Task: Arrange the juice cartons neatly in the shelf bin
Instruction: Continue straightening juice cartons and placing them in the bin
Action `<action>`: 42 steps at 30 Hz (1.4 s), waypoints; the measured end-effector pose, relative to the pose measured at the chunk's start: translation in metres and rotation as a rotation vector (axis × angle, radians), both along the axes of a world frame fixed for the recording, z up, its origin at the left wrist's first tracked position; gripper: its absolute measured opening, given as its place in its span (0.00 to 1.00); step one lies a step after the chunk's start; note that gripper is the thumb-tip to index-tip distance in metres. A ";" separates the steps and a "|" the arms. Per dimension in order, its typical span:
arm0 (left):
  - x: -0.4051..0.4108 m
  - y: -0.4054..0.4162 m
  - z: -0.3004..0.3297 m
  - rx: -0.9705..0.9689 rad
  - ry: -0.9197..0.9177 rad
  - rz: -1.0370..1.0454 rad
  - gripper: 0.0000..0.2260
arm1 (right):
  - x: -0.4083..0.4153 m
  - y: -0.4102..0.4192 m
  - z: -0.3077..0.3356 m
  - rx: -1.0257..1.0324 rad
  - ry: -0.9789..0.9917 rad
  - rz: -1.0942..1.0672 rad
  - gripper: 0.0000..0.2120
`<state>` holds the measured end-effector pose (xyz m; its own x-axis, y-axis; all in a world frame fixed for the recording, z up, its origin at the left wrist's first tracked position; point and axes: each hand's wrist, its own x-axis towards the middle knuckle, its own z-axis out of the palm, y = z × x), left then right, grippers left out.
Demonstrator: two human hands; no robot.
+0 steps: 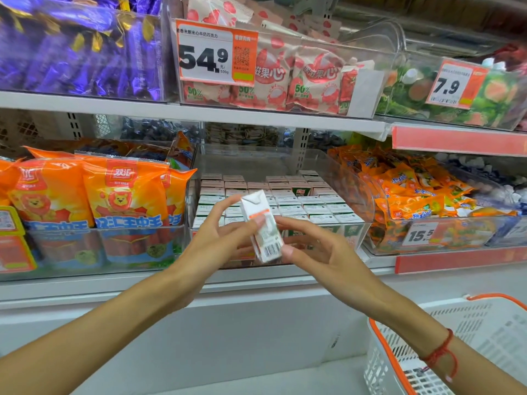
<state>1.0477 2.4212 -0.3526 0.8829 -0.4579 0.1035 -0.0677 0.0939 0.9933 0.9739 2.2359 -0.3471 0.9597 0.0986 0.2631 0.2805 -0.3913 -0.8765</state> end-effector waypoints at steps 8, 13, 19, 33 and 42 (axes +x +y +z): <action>-0.007 -0.004 0.008 0.051 0.439 -0.115 0.24 | 0.000 0.010 0.010 0.204 -0.103 -0.117 0.09; -0.008 -0.007 0.012 -0.008 0.703 -0.093 0.28 | -0.001 0.011 0.014 0.235 -0.065 -0.083 0.09; -0.007 -0.003 0.009 -0.024 0.805 -0.192 0.30 | 0.001 0.012 0.009 0.224 -0.027 -0.097 0.11; -0.008 -0.005 0.004 -0.089 -0.083 -0.024 0.29 | 0.003 -0.002 0.002 0.155 -0.084 -0.055 0.18; -0.001 -0.004 0.006 -0.016 -0.110 -0.134 0.20 | 0.006 -0.008 0.000 -0.281 -0.418 -0.349 0.21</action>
